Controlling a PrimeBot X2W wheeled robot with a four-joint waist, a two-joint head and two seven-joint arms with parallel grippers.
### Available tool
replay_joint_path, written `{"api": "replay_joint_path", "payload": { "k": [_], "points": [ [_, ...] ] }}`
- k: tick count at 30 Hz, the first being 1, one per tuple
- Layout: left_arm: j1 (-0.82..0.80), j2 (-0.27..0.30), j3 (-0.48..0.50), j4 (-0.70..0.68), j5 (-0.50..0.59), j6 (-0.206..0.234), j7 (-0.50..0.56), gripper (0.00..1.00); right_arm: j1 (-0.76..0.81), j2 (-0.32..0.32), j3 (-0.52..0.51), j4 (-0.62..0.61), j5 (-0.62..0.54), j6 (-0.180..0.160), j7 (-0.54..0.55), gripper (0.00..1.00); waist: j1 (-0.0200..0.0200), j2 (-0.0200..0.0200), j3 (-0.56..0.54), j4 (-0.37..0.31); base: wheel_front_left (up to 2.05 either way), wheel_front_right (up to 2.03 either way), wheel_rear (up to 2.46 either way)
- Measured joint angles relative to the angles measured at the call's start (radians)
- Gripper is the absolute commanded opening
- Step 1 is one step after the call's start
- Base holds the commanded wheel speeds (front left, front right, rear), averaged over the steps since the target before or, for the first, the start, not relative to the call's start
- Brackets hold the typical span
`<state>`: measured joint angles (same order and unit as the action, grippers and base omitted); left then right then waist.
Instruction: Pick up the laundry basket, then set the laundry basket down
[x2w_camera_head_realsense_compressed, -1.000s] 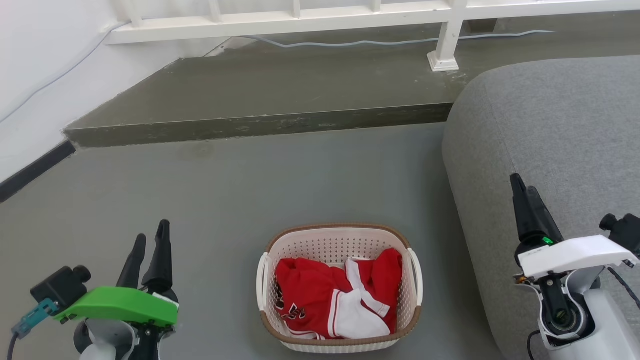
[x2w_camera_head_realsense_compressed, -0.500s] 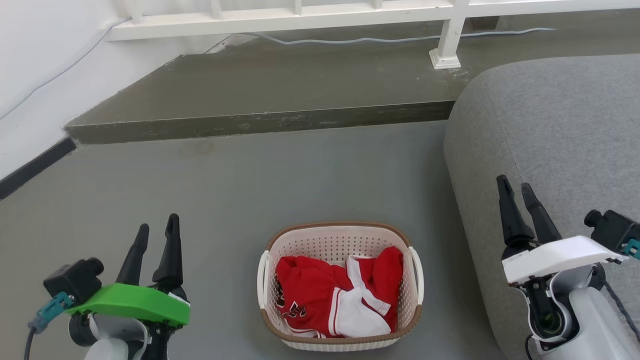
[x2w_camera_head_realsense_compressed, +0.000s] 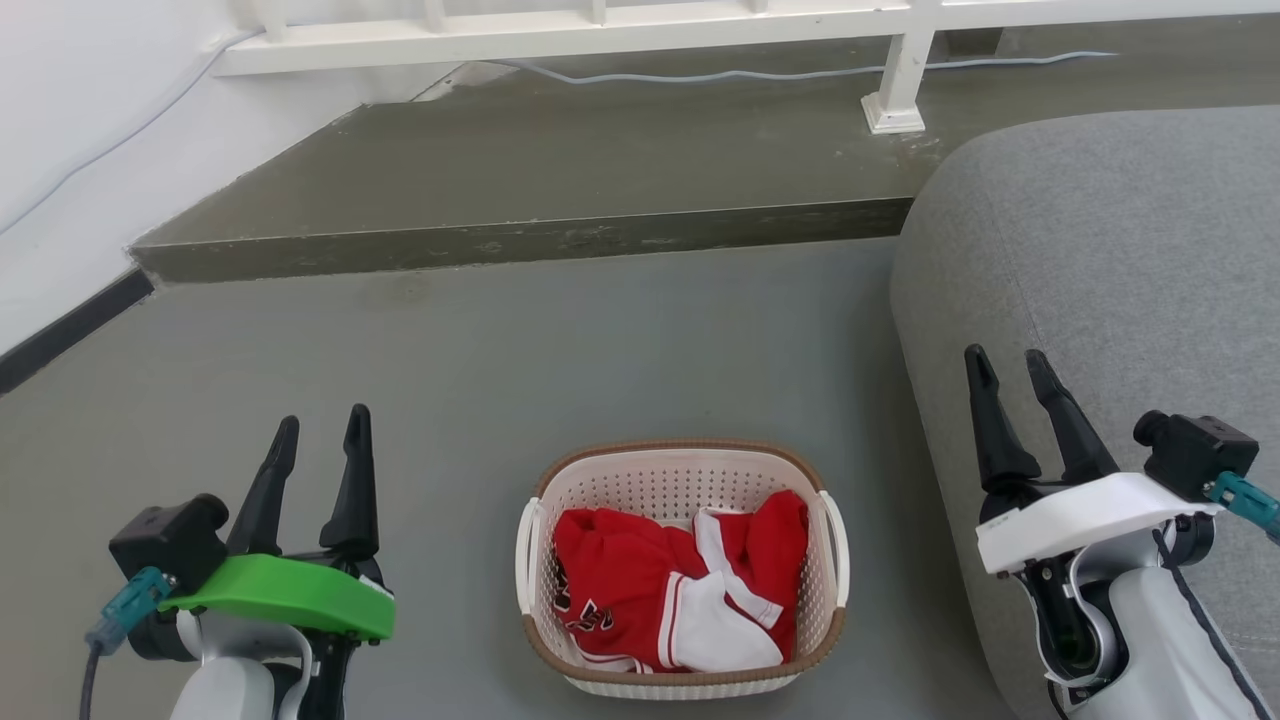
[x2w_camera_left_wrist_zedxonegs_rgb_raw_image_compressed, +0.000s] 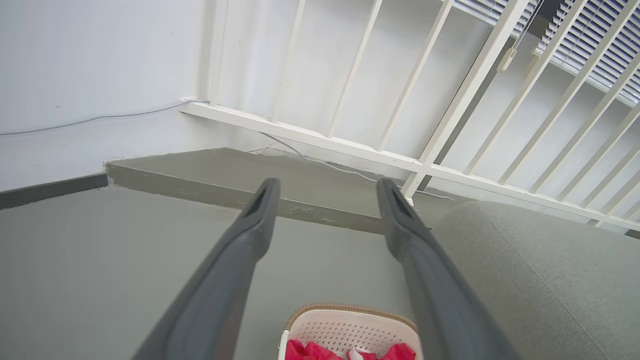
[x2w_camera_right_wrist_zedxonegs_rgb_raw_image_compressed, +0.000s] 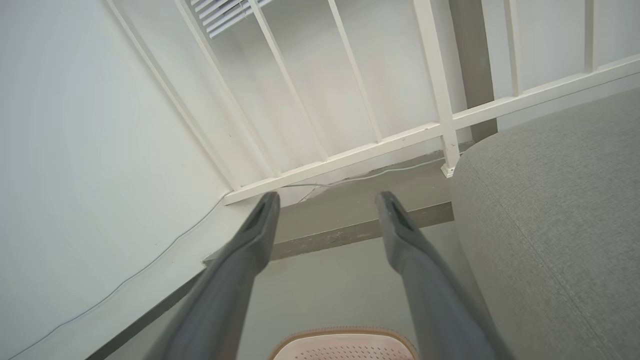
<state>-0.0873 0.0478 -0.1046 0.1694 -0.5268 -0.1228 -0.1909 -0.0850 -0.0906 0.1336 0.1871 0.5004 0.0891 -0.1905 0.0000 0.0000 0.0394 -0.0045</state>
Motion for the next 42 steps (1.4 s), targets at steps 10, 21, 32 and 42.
{"api": "replay_joint_path", "payload": {
  "k": [10, 21, 32, 42],
  "points": [
    [-0.003, -0.001, -0.010, -0.016, 0.108, 0.000, -0.031, 1.00, -0.010, 0.002, 0.013, 0.000, -0.125, -0.003, -0.030, 1.00, 0.0000, 0.0000, 0.005, -0.001, 0.00, 0.00, 0.00],
    [-0.016, -0.002, -0.019, -0.026, 0.208, 0.000, -0.061, 1.00, -0.013, 0.006, 0.028, -0.004, -0.246, -0.003, -0.060, 1.00, 0.0000, 0.0000, 0.012, -0.008, 0.00, 0.00, 0.00],
    [-0.016, -0.003, -0.019, -0.024, 0.209, -0.001, -0.061, 1.00, -0.015, 0.014, 0.012, -0.004, -0.248, -0.002, -0.060, 1.00, 0.0000, 0.0000, 0.013, -0.008, 0.00, 0.00, 0.00],
    [-0.016, -0.004, -0.019, -0.024, 0.210, -0.001, -0.061, 1.00, -0.015, 0.021, 0.007, -0.003, -0.256, -0.002, -0.060, 1.00, 0.0000, 0.0000, 0.022, -0.006, 0.00, 0.00, 0.00]
  ]
}}
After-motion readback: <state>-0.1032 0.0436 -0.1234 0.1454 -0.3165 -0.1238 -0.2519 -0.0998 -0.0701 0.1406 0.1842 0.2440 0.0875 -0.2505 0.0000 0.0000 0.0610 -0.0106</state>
